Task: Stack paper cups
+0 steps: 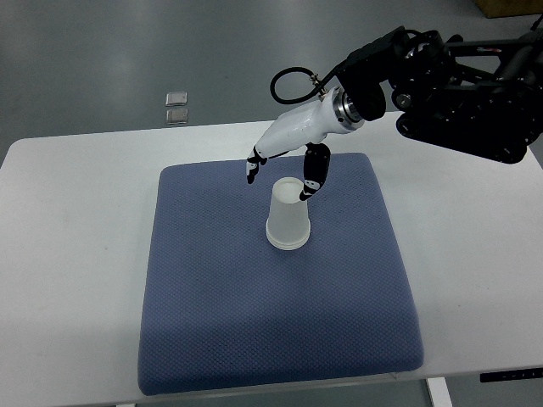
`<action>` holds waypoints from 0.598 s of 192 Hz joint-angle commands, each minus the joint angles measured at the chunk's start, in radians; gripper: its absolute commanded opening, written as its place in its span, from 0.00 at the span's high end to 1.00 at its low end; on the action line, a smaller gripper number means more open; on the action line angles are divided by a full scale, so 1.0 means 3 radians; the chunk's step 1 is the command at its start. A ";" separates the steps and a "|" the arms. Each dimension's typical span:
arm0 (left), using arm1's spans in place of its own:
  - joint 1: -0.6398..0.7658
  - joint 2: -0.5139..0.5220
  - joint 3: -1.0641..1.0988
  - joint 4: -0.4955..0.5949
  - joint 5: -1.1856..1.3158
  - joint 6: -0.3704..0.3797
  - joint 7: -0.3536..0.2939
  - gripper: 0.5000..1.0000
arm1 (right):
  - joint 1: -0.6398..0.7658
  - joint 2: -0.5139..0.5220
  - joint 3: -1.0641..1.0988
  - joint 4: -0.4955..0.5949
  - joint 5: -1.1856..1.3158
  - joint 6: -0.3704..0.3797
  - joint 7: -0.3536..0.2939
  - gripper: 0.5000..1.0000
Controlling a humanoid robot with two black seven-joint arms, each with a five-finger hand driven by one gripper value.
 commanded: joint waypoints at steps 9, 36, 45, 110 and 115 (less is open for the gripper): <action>0.0001 0.0000 0.0001 0.0000 0.0000 -0.0001 0.0000 0.00 | 0.0004 -0.0010 0.0020 0.0000 0.0011 0.0001 0.0000 0.28; 0.0001 0.0000 0.0001 0.0000 0.0000 -0.0001 0.0000 0.00 | -0.0001 -0.0046 0.0071 -0.0030 0.0041 -0.0010 0.0005 0.24; 0.0001 0.0000 0.0001 0.0000 0.0000 -0.0001 0.0000 0.00 | -0.0006 -0.0056 0.0163 -0.0092 0.0092 -0.0010 0.0005 0.22; 0.0001 0.0000 0.0001 0.0000 0.0000 -0.0001 0.0000 0.00 | -0.0343 -0.0219 0.0593 -0.0869 0.0920 0.0001 0.0000 0.22; 0.0001 0.0000 0.0001 0.0000 0.0000 -0.0001 0.0000 0.00 | -0.0364 -0.0225 0.0598 -0.0915 0.1007 -0.0009 0.0000 0.22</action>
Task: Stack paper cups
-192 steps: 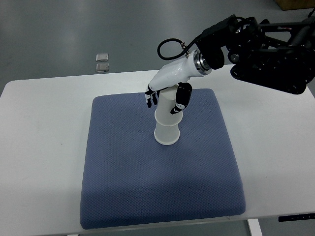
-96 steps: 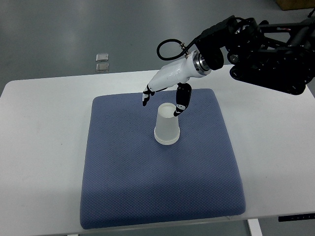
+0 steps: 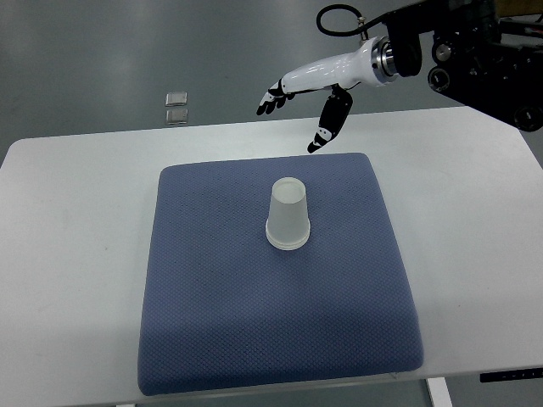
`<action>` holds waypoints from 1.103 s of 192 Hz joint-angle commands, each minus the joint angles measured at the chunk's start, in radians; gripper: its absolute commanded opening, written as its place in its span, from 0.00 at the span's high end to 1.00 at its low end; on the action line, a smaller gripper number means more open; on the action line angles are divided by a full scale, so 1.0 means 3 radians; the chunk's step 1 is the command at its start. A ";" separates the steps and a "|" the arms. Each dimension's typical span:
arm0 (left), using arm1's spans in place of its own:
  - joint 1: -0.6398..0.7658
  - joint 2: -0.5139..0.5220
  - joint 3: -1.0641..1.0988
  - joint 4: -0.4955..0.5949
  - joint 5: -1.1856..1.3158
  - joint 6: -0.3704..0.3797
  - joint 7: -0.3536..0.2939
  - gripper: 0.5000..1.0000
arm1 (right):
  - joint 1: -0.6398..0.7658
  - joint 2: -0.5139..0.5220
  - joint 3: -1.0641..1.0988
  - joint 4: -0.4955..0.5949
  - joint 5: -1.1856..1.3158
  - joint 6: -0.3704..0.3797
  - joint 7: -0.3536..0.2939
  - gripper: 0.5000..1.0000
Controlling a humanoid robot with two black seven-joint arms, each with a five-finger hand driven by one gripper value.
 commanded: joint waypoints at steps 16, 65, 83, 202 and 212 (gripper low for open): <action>0.0002 0.0000 0.0000 0.0000 0.0000 0.0001 0.0000 0.00 | -0.0195 -0.0041 0.0034 -0.0425 0.0814 -0.0134 -0.0001 0.22; 0.0002 0.0000 0.0000 0.0000 0.0000 0.0001 0.0000 0.00 | -0.0518 0.0056 0.0034 -0.0855 0.2246 -0.0701 -0.0001 0.22; -0.0003 0.0000 0.0000 0.0000 0.0000 0.0001 0.0000 0.00 | -0.0640 0.0122 0.0034 -0.0973 0.2819 -0.0901 -0.0001 0.22; -0.0003 0.0000 0.0000 0.0000 0.0000 0.0001 0.0000 0.00 | -0.1407 0.0332 0.0489 -0.1090 0.5611 -0.1678 -0.0077 0.22; -0.0003 0.0000 0.0000 0.0000 0.0000 0.0001 0.0000 0.00 | -0.1484 0.0363 0.0591 -0.1085 0.5611 -0.1673 -0.0072 0.21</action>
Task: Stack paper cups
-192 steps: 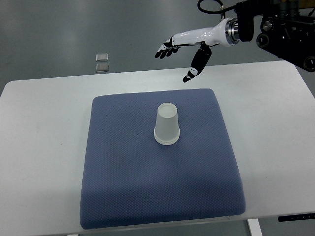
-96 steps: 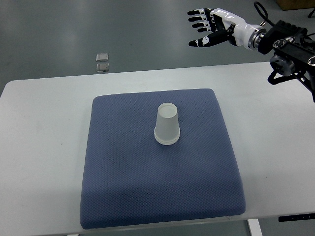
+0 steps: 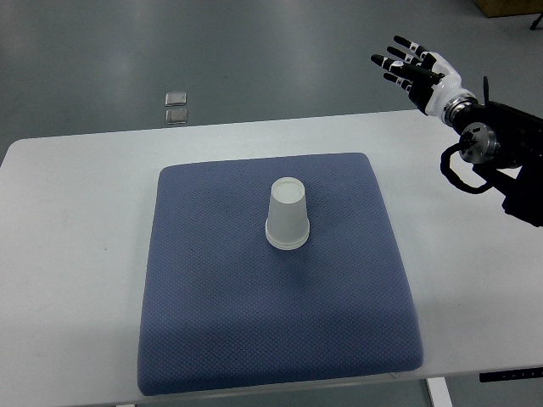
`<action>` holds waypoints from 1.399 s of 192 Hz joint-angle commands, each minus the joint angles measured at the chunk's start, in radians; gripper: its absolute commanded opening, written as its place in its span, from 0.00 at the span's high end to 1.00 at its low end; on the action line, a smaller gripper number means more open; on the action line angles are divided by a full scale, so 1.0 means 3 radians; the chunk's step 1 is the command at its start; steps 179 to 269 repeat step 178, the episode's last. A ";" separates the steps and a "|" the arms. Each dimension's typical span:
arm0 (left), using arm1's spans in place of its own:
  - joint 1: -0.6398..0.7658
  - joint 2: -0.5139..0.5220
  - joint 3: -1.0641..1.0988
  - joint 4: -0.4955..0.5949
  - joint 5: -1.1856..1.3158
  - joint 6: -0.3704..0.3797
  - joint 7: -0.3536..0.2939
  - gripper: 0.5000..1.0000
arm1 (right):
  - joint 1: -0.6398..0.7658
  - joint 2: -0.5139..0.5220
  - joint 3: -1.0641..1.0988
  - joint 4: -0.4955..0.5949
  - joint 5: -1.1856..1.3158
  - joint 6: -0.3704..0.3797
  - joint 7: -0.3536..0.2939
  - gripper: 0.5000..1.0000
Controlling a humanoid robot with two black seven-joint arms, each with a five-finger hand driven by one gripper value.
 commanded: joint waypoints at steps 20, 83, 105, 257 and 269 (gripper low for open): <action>-0.0003 0.0000 0.0002 0.0000 0.0000 -0.0001 0.0000 0.00 | -0.0217 0.0128 0.0327 0.0009 0.0092 0.0005 0.0031 0.19; 0.0002 0.0000 0.0002 0.0000 0.0000 -0.0001 0.0000 0.00 | -0.0274 0.0210 0.0353 0.0014 -0.0112 0.0097 0.0215 0.17; 0.0002 0.0000 0.0002 0.0000 0.0000 -0.0001 0.0000 0.00 | -0.0263 0.0215 0.0358 0.0014 -0.0337 0.0154 0.0343 0.17; 0.0002 0.0000 -0.0003 0.0000 0.0000 -0.0001 0.0000 0.00 | -0.0274 0.0266 0.0358 0.0009 -0.0440 0.0143 0.0373 0.17; 0.0002 0.0000 -0.0003 0.0000 0.0000 -0.0001 0.0000 0.00 | -0.0274 0.0266 0.0358 0.0009 -0.0440 0.0143 0.0373 0.17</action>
